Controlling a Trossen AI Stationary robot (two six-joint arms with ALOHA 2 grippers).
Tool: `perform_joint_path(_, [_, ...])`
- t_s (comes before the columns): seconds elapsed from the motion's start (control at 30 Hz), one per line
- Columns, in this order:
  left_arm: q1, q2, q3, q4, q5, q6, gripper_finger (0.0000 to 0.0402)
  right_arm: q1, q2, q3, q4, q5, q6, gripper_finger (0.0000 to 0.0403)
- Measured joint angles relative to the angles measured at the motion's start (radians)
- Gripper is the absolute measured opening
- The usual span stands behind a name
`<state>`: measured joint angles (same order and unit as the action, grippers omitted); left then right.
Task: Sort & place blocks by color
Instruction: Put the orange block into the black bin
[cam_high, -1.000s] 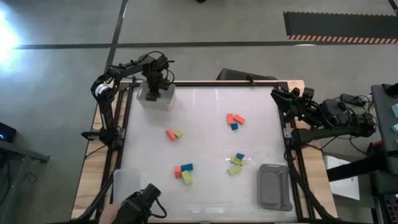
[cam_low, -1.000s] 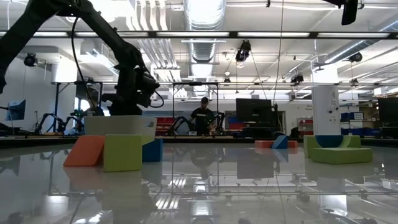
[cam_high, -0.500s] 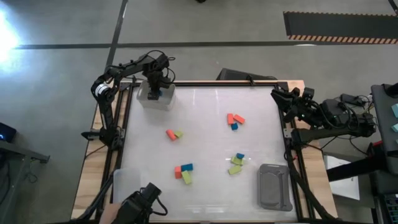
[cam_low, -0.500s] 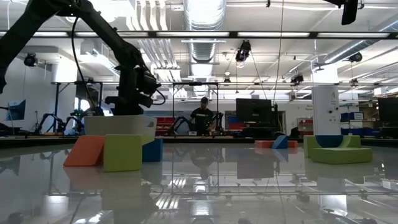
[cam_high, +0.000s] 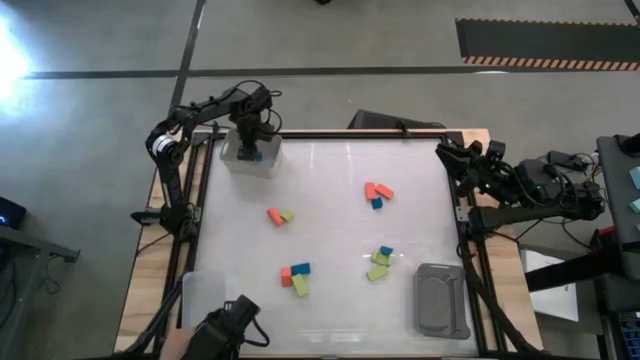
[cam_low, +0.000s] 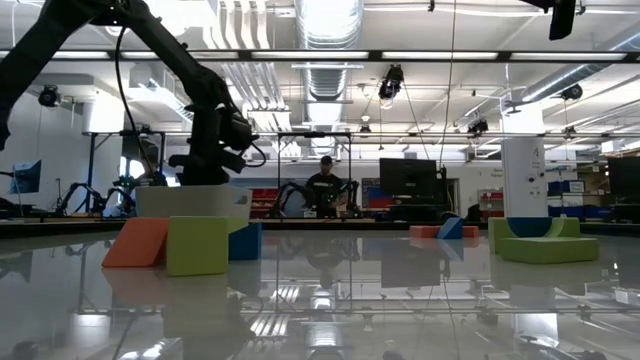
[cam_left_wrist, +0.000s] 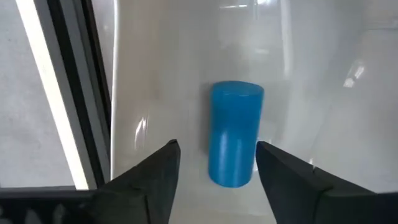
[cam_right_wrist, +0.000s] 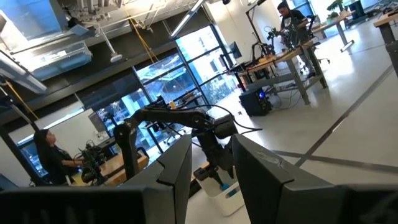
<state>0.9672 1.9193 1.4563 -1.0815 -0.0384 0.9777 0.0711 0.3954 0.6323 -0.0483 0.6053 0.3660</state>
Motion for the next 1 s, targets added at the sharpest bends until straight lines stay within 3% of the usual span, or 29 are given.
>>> perform_joint_path(0.2, [-0.012, -0.063, 0.001, 0.002, -0.03, -0.041, 0.0209, 0.0, 0.0, 0.0, 0.0, 0.0, 0.001, 0.0107])
perform_joint_path(0.5, [-0.104, -0.289, 0.018, 0.002, -0.036, -0.359, 0.019, 0.0, 0.021, 0.0, 0.046, -0.003, 0.029, 0.0107])
perform_joint_path(0.63, [-0.185, -0.423, 0.016, 0.021, -0.006, -0.578, 0.0181, 0.0, 0.059, 0.0, 0.059, -0.003, 0.056, 0.0107])
perform_joint_path(1.0, [-0.455, -0.654, -0.004, 0.346, 0.012, -1.032, 0.0166, 0.0, 0.175, 0.0, 0.061, -0.004, 0.216, 0.0107])
